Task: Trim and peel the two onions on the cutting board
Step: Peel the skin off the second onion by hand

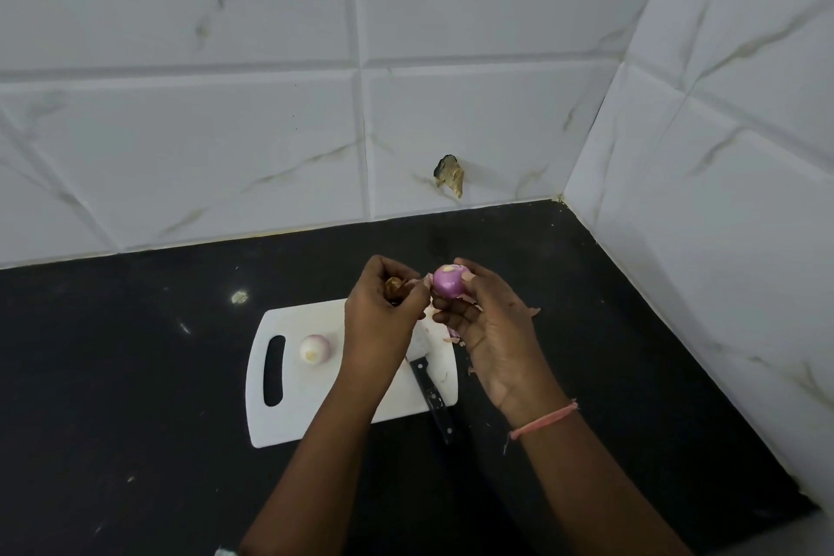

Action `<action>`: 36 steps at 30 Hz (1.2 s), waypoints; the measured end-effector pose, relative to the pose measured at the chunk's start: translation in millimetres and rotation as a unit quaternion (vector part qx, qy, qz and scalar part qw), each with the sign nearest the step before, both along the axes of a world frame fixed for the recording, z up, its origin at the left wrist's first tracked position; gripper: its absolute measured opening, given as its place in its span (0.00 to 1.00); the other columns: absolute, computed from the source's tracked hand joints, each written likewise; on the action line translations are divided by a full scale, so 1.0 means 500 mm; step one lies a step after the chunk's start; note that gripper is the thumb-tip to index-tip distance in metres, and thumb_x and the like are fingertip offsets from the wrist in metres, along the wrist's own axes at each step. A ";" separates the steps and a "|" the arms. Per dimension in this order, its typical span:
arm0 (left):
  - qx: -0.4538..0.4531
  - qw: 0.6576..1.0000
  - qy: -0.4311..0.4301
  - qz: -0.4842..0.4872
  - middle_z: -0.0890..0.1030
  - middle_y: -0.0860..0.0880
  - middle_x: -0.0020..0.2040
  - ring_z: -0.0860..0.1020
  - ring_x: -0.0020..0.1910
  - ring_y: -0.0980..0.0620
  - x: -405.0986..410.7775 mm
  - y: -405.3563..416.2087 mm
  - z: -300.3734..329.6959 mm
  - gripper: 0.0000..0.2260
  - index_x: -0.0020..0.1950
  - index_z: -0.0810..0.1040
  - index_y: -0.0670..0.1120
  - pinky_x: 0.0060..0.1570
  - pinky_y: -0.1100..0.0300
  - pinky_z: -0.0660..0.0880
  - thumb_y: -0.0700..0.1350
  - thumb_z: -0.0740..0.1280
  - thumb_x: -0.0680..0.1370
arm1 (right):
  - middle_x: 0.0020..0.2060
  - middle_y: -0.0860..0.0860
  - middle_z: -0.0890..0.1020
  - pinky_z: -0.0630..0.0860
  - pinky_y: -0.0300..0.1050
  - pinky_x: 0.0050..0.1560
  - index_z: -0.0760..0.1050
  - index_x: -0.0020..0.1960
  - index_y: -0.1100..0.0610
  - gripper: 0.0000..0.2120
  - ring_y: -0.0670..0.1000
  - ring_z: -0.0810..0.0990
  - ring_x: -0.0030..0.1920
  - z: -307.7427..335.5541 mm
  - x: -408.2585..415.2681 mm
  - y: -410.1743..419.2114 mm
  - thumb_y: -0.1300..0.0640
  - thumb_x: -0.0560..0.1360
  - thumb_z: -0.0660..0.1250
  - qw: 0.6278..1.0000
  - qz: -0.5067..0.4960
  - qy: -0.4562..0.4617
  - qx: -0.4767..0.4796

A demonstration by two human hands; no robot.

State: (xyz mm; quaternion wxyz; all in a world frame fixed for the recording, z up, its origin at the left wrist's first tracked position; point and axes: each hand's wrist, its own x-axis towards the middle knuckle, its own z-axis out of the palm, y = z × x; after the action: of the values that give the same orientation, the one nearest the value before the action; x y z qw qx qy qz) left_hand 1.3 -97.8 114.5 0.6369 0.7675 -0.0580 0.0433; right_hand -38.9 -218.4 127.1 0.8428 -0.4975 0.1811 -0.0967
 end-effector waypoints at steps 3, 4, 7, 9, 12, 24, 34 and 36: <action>-0.019 1.000 -0.009 -0.010 0.83 0.52 0.45 0.83 0.45 0.48 0.006 0.002 -0.008 0.06 0.48 0.78 0.50 0.45 0.56 0.81 0.39 0.71 0.76 | 0.51 0.62 0.81 0.80 0.45 0.41 0.78 0.58 0.60 0.11 0.55 0.81 0.42 0.003 0.001 -0.003 0.60 0.77 0.66 0.999 -0.013 0.012 0.040; -0.021 1.000 -0.005 -0.012 0.84 0.53 0.46 0.83 0.45 0.48 0.007 0.003 -0.010 0.06 0.48 0.79 0.50 0.43 0.59 0.81 0.38 0.70 0.77 | 0.49 0.61 0.81 0.80 0.45 0.40 0.77 0.58 0.60 0.10 0.54 0.81 0.41 0.004 0.000 -0.005 0.60 0.77 0.65 0.997 -0.018 0.018 0.067; -0.016 0.999 0.027 -0.008 0.84 0.52 0.47 0.83 0.44 0.50 0.015 -0.001 -0.029 0.08 0.48 0.81 0.50 0.38 0.67 0.78 0.37 0.68 0.78 | 0.45 0.61 0.82 0.81 0.44 0.39 0.75 0.58 0.63 0.12 0.53 0.82 0.39 0.008 -0.004 -0.016 0.60 0.77 0.63 0.985 -0.029 0.027 0.170; 0.012 0.999 0.048 -0.018 0.85 0.52 0.48 0.83 0.45 0.51 0.024 -0.010 -0.052 0.08 0.49 0.83 0.50 0.41 0.66 0.78 0.38 0.68 0.79 | 0.48 0.63 0.82 0.81 0.44 0.38 0.75 0.58 0.64 0.12 0.53 0.83 0.39 0.010 -0.009 -0.023 0.59 0.78 0.62 0.979 -0.035 0.032 0.200; 0.073 0.992 0.078 -0.070 0.85 0.50 0.52 0.82 0.48 0.52 0.025 -0.037 -0.079 0.08 0.57 0.83 0.48 0.49 0.61 0.80 0.43 0.68 0.79 | 0.51 0.66 0.81 0.82 0.44 0.39 0.75 0.57 0.65 0.12 0.54 0.83 0.41 0.010 -0.014 -0.032 0.59 0.78 0.63 0.974 -0.046 0.039 0.220; -0.057 0.985 0.037 -0.156 0.80 0.58 0.60 0.77 0.58 0.66 0.010 -0.066 -0.018 0.13 0.64 0.77 0.54 0.52 0.76 0.72 0.46 0.59 0.84 | 0.50 0.62 0.84 0.82 0.45 0.44 0.76 0.61 0.65 0.15 0.55 0.85 0.46 0.007 -0.028 -0.050 0.59 0.76 0.67 0.981 -0.034 0.053 0.184; -0.034 0.987 0.012 -0.156 0.82 0.53 0.59 0.80 0.58 0.56 -0.001 -0.056 -0.004 0.13 0.65 0.79 0.49 0.59 0.66 0.76 0.42 0.63 0.82 | 0.50 0.61 0.84 0.81 0.49 0.49 0.78 0.54 0.62 0.13 0.56 0.85 0.48 0.016 -0.026 -0.029 0.62 0.70 0.71 0.995 -0.031 0.013 0.095; -0.045 0.987 0.019 -0.153 0.82 0.52 0.59 0.80 0.58 0.56 -0.001 -0.054 -0.001 0.13 0.64 0.79 0.50 0.59 0.67 0.76 0.41 0.63 0.82 | 0.48 0.60 0.84 0.81 0.47 0.47 0.78 0.52 0.61 0.13 0.56 0.85 0.47 0.016 -0.026 -0.029 0.61 0.68 0.72 0.995 -0.032 0.010 0.093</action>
State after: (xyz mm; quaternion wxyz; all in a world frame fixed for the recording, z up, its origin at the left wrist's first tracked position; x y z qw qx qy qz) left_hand 0.7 -124.9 114.2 0.6711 0.7208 -0.1606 -0.0663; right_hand -51.9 -232.8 135.1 0.8803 -0.4116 0.2130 -0.1012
